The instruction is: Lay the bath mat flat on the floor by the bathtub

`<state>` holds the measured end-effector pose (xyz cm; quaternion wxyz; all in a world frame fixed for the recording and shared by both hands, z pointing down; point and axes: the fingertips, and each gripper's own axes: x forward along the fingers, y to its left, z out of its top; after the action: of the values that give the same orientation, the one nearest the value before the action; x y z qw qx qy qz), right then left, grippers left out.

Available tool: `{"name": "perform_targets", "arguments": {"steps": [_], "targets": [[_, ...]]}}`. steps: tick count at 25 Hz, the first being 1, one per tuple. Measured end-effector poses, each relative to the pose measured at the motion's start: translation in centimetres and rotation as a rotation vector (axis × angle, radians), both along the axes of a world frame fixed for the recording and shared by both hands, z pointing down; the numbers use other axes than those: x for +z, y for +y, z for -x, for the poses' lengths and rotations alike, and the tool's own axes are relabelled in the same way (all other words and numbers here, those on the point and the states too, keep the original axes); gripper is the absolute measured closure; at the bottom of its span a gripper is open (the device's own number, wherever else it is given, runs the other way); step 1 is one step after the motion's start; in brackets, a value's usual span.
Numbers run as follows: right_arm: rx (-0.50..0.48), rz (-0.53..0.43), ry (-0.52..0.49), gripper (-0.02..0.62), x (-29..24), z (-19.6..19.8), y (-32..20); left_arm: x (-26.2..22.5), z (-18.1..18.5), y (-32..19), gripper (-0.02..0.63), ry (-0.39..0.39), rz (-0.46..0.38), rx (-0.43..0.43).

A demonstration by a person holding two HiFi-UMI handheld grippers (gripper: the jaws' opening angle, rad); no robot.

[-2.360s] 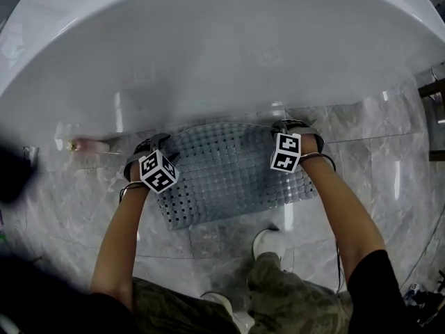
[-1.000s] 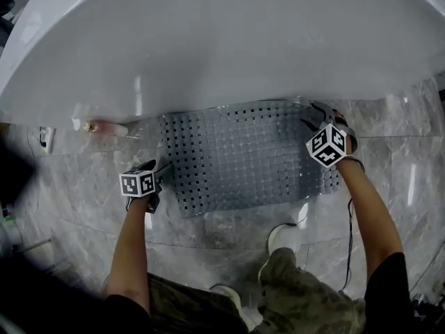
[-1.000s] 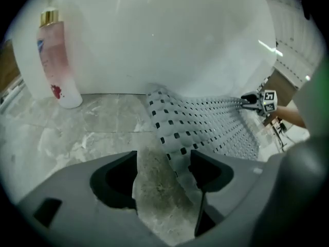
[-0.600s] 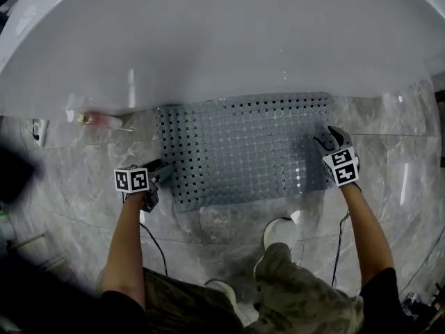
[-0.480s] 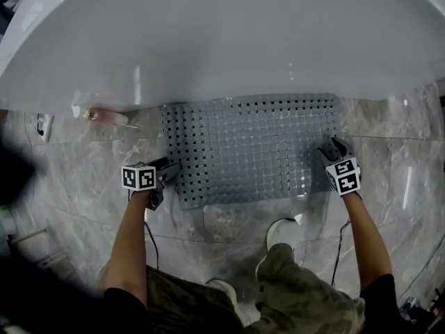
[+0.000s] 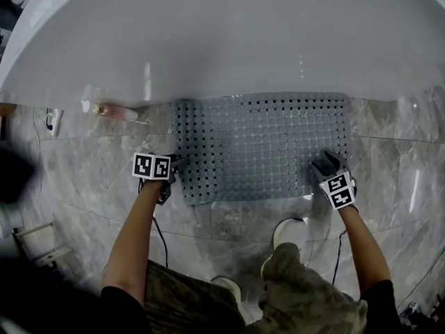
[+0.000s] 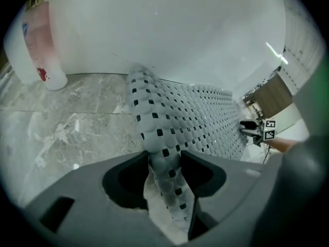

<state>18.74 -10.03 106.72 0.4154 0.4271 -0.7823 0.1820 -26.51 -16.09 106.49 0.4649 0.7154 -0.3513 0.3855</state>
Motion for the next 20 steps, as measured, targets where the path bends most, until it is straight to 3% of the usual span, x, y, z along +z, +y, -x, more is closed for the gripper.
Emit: {"name": "perform_targets", "arguments": {"steps": [3, 6, 11, 13, 17, 20], "targets": [[-0.083, 0.016, -0.115, 0.382, -0.9, 5.9, 0.0, -0.7, -0.5, 0.2, 0.407, -0.111, -0.032, 0.044], [-0.196, 0.041, -0.25, 0.382, -2.3, 14.6, -0.4, -1.4, -0.9, -0.1, 0.399, -0.156, -0.075, 0.076], [-0.342, 0.076, -0.405, 0.382, -4.4, 27.0, -1.1, -2.3, 0.1, -0.5, 0.387, -0.097, -0.07, -0.069], [-0.397, 0.099, -0.436, 0.382, -4.3, 30.9, -1.2, -2.0, 0.7, 0.1, 0.402, -0.117, -0.064, -0.106], [-0.452, 0.137, -0.437, 0.382, -3.4, 35.1, -1.3, -0.7, 0.1, 2.0, 0.385, -0.138, -0.087, -0.061], [-0.469, 0.154, -0.429, 0.382, -3.2, 35.7, -0.8, -0.8, 0.9, 1.9, 0.388, -0.119, -0.108, -0.119]]}}
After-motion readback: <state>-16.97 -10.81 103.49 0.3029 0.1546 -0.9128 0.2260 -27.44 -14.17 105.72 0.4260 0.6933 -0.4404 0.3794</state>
